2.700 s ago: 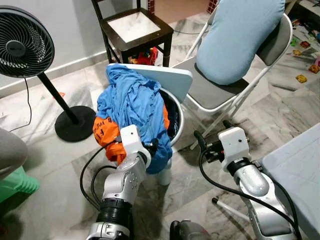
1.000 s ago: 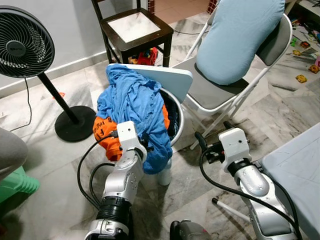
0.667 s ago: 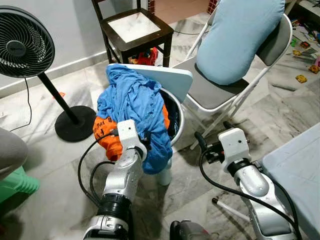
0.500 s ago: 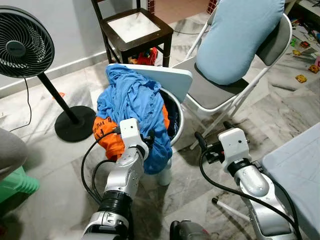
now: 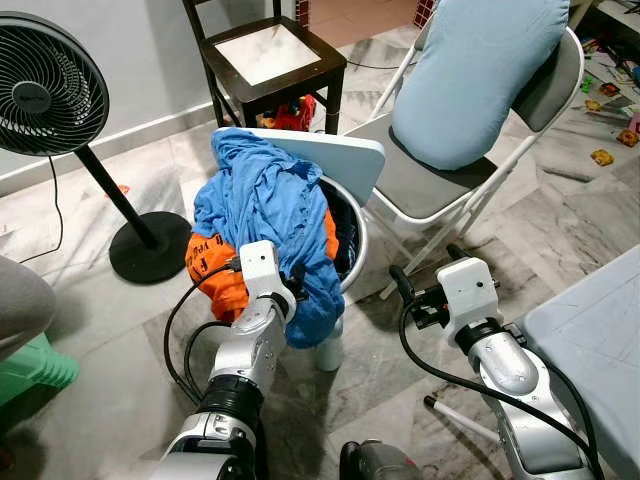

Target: Hang hanger

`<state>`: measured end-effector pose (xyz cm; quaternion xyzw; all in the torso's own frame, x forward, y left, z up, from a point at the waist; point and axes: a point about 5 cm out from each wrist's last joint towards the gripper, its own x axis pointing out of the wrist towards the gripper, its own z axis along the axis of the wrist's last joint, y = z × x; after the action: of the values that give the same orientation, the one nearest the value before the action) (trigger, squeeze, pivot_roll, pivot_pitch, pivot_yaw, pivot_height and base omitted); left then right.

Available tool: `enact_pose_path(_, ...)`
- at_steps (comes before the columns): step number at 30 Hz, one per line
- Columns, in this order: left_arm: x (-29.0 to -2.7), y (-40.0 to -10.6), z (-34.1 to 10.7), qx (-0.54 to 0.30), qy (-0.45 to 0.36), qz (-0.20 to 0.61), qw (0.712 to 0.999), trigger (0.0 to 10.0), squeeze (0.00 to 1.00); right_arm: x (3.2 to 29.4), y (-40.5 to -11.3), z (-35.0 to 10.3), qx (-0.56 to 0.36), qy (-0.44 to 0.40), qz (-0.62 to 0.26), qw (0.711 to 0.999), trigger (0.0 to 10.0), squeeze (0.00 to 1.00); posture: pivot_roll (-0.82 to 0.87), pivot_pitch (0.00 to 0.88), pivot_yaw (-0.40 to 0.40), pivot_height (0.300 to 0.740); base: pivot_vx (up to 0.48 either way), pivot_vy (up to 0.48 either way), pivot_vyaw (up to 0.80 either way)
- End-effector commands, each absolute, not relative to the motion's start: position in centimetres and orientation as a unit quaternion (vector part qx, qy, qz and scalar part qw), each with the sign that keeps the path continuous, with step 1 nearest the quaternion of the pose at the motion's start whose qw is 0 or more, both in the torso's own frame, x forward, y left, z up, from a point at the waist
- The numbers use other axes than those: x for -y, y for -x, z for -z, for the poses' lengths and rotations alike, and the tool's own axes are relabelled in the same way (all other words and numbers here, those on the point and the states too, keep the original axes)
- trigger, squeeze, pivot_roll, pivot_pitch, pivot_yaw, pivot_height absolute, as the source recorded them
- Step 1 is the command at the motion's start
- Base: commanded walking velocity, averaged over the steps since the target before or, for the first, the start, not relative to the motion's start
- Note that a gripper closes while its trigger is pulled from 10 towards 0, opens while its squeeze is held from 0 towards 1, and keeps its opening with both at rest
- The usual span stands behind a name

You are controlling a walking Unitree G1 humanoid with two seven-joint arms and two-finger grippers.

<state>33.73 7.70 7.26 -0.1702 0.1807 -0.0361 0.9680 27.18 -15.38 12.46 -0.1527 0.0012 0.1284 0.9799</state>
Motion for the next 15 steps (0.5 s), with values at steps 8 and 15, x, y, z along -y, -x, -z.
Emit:
enact_pose_path(8, -7.7, -33.1, -7.1, -0.182, 0.165, 0.011, 0.969, 0.0, 0.00, 15.6, -27.0, -12.5, -0.002, 0.155, -0.125, 0.980, 10.0, 0.00, -0.17, 0.235, -0.034, 0.740, 0.000, 0.000, 0.00)
enact_pose_path(15, -8.1, -33.2, -7.5, -0.178, 0.167, 0.002, 0.970, 0.0, 0.00, 15.6, -27.1, -12.4, -0.002, 0.154, -0.124, 0.980, 10.0, 0.00, -0.17, 0.233, -0.033, 0.740, 0.000, 0.000, 0.00)
